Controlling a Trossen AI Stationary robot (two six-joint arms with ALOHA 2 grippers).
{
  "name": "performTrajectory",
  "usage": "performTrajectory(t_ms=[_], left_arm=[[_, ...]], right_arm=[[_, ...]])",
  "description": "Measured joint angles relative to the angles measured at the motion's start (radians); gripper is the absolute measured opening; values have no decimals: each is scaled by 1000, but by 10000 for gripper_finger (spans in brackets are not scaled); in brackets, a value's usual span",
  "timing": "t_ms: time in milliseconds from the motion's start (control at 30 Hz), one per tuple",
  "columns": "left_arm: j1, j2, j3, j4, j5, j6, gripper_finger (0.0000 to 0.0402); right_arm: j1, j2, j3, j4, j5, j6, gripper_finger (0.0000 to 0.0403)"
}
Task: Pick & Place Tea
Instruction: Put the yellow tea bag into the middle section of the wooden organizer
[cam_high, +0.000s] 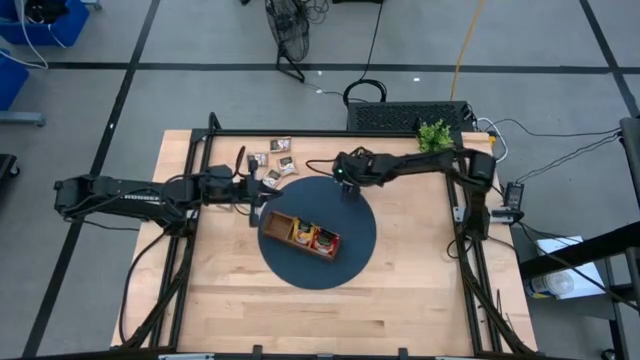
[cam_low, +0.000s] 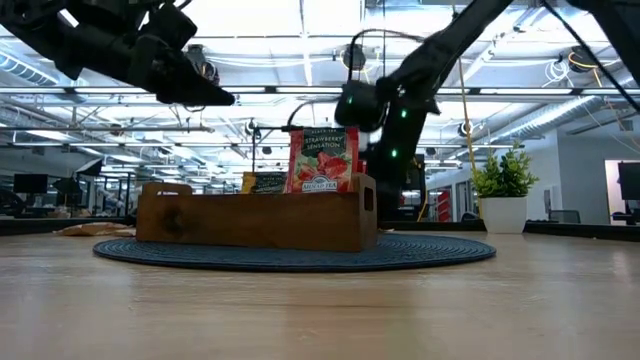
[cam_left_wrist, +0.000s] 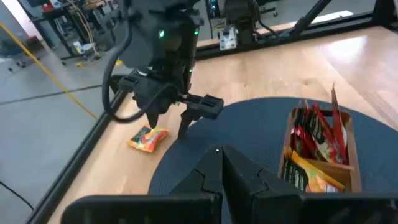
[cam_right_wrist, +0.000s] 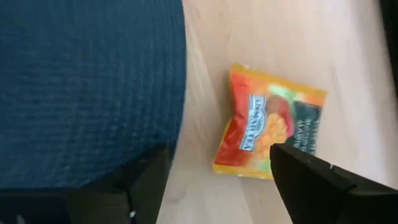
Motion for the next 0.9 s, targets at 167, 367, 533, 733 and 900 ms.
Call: performTrajectory(t_ms=[167,367,533,733,900], left_arm=[[0,0,0,-32,0,-3,15],[0,0,0,-58,0,-3,15],[0,0,0,-65,1,-5,15],[0,0,0,-65,1,-6,14],[0,0,0,-65,1,-10,15]], right_arm=[[-42,30,11,32,0,-23,258],[-111,37,11,20,-128,29,228],[-142,39,10,15,-168,60,189],[-151,39,10,5,-152,69,113],[-149,40,9,5,-152,44,27]])
